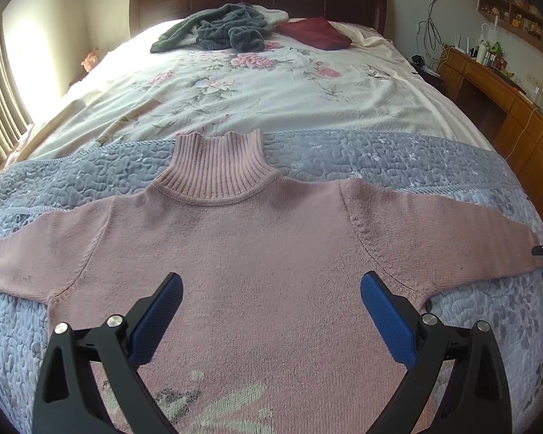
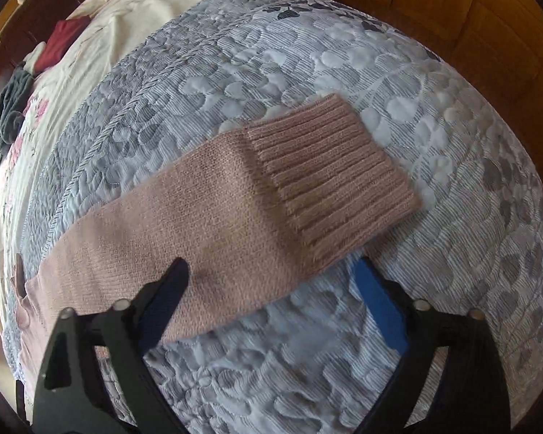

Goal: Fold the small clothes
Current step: 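Grasp the sweater sleeve cuff with the right tool and fold it across the body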

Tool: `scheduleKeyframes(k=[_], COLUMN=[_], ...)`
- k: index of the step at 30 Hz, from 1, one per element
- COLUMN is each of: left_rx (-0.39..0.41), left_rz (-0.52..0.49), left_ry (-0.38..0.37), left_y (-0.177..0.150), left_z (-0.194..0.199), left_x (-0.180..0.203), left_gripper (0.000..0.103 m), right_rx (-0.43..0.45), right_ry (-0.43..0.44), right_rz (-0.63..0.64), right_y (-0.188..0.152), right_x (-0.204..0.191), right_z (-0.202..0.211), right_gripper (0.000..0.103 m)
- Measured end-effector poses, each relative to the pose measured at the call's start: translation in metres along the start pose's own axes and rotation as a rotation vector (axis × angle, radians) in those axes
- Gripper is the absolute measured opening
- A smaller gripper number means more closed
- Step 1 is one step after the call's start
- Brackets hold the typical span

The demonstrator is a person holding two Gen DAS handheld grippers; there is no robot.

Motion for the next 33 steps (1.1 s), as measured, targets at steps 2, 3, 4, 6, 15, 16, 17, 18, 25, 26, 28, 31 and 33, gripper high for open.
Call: scheduleKeyframes(k=[2,3,4,6,15,16,17,18,25,26,28,31,33], left_rx=[-0.006,-0.008,-0.013,-0.025,-0.045,-0.047,-0.048,-0.047,-0.054,-0.055,-0.055,-0.053,-0.057], left_rz=[-0.006,-0.004,-0.003,0.005,0.053,0.056,0.061,0.065,0.109,0.111,0.115,0.126,0.132], left_ry=[0.011,0.013,0.018,0.024,0.050,0.054,0.058,0.064,0.082,0.084,0.085,0.084,0.079], left_y=[-0.003,-0.004,-0.006,-0.010,-0.016,-0.016,-0.016,-0.017,-0.022,-0.023,-0.025,-0.026,-0.028], left_z=[-0.006,-0.008,-0.011,-0.015,-0.020,-0.020,-0.019,-0.019,-0.016,-0.015,-0.012,-0.009,-0.008], left_x=[-0.002,-0.005,-0.008,-0.015,-0.052,-0.057,-0.063,-0.069,-0.105,-0.109,-0.117,-0.128,-0.134], left_gripper=[0.099,0.099,0.099,0.099,0.099,0.099,0.099,0.099,0.099,0.099,0.099,0.099,0.099], right_rx=[0.021,0.032,0.044,0.068,0.118,0.120,0.123,0.124,0.076,0.063,0.034,0.007,-0.014], right_ry=[-0.003,-0.006,-0.011,0.009,0.224,0.246,0.261,0.275,0.417,0.443,0.480,0.503,0.522], right_rz=[-0.011,-0.010,-0.002,0.011,0.067,0.087,0.113,0.139,0.293,0.313,0.361,0.443,0.481], right_y=[0.004,0.005,0.006,0.008,-0.001,-0.005,-0.009,-0.013,-0.067,-0.079,-0.104,-0.139,-0.161], right_x=[0.003,0.003,0.003,0.003,-0.052,-0.064,-0.077,-0.093,-0.210,-0.228,-0.262,-0.311,-0.337], right_z=[-0.002,-0.001,0.000,0.006,0.039,0.045,0.050,0.053,0.062,0.063,0.060,0.055,0.049], right_gripper=[0.072,0.069,0.061,0.037,0.010,0.010,0.010,0.010,0.010,0.010,0.010,0.010,0.010])
Point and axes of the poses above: each gripper's, at about its wrist camera, not at the fingertips, and z roughly against the way its jaws point, x to its right, y to its top, the point moved 9 cm from there along -z, roughly the way its jaws point, and after that the axes turned 7 degrees about y, right-handed, at the moved point
